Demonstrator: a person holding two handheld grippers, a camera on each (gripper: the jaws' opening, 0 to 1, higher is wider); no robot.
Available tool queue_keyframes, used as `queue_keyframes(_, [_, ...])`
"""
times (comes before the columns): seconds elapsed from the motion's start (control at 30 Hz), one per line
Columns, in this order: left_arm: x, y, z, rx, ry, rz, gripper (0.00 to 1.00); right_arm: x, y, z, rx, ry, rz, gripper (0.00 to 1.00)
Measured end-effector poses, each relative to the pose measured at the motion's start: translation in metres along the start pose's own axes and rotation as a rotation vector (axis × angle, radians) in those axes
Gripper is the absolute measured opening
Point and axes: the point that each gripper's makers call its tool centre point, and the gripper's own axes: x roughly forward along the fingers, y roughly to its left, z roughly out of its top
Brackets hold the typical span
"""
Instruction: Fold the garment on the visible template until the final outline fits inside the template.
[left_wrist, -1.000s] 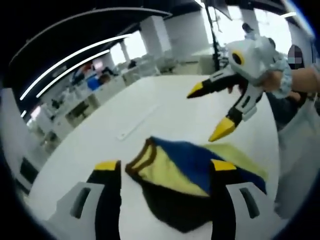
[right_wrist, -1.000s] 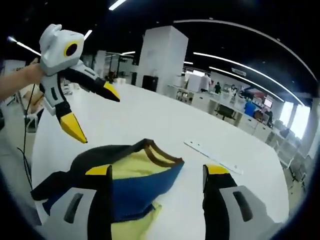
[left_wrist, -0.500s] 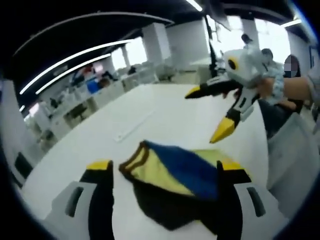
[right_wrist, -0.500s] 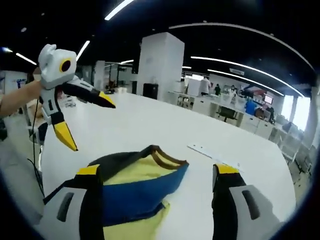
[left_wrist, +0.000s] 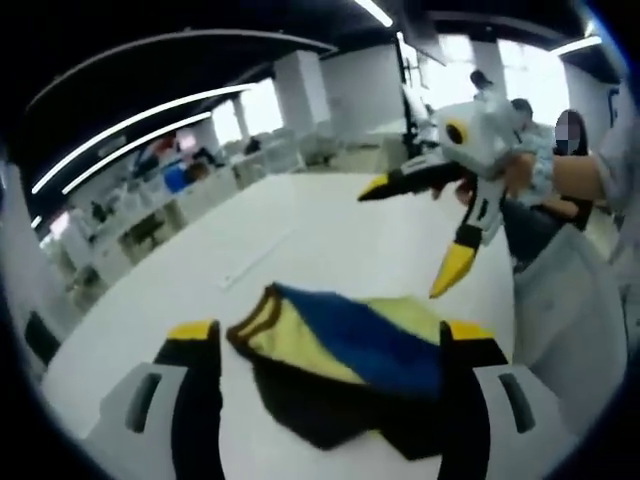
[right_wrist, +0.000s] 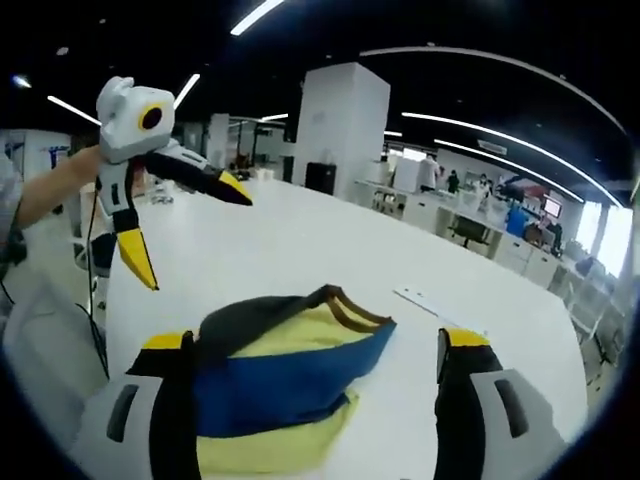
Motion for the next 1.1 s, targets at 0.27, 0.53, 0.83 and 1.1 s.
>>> queue_keyframes(0.27, [-0.006, -0.008, -0.007, 0.024, 0.031, -0.024, 0.94, -0.017, 0.012, -0.009, -0.024, 0.032, 0.019, 1.00])
queue_keyframes(0.53, [-0.015, -0.013, -0.003, 0.037, 0.021, -0.020, 1.00, -0.030, 0.016, 0.001, -0.022, 0.031, 0.044, 1.00])
queue_keyframes(0.83, [-0.022, -0.021, -0.009, 0.049, 0.041, -0.043, 1.00, -0.038, 0.025, 0.005, -0.008, 0.026, 0.082, 1.00])
queue_keyframes(1.1, [-0.028, -0.014, -0.015, 0.013, 0.048, 0.010, 1.00, -0.054, 0.039, 0.002, 0.002, 0.025, 0.093, 1.00])
